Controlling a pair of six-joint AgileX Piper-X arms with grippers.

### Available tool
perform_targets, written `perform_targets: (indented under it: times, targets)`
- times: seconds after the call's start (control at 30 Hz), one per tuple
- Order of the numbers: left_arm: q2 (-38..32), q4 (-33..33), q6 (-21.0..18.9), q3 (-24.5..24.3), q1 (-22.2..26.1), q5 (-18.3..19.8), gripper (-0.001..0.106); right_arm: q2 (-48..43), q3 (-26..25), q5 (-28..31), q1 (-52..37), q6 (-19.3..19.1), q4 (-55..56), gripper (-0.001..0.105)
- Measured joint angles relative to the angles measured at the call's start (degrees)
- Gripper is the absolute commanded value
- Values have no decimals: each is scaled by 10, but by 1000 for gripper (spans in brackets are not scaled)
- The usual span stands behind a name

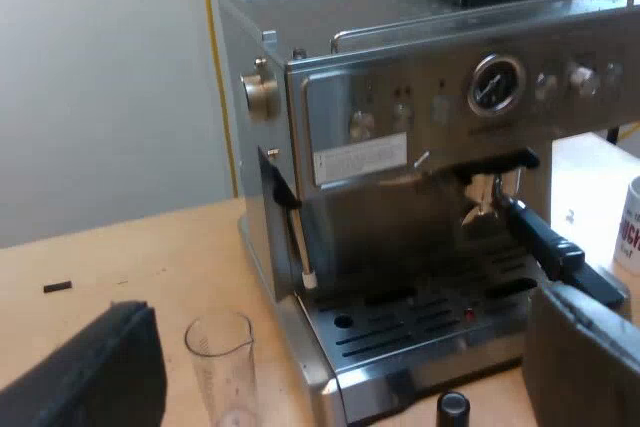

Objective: Pour the beans into the coffee machine

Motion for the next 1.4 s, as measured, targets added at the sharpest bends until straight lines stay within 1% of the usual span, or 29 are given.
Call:
perform_targets:
  times: [0.07, 0.17, 0.2, 0.23, 0.33, 0.4, 0.53, 0.73, 1.03, 1.4]
  targets:
    - [0, 3, 1, 5, 0, 0, 86, 0, 4, -8, 0, 0, 1, 79]
    - [0, 0, 1, 16, 0, 0, 86, 0, 42, -42, 0, -1, 1, 79]
    - [0, -3, 1, 43, 0, 0, 86, 0, 53, -50, 0, 0, -5, 79]
    - [0, -3, 1, 58, 0, 0, 86, 0, 72, -65, 0, -1, -14, 79]
    - [0, -9, 1, 97, 0, 0, 86, 0, 117, -87, 0, -1, -32, 79]
    - [1, -15, 1, 124, 0, 0, 86, 2, 160, -106, 0, -1, -38, 79]
    - [1, -29, 1, 168, 0, 0, 86, 2, 213, -119, 0, -1, -50, 79]
    - [2, -32, 1, 211, 0, 2, 86, 2, 261, -122, 0, -1, -63, 79]
    - [3, -41, 1, 216, 0, 2, 86, 2, 302, -131, 0, -1, -77, 79]
    - [3, -41, 1, 216, 0, 2, 86, 2, 303, -132, 0, -1, -83, 79]
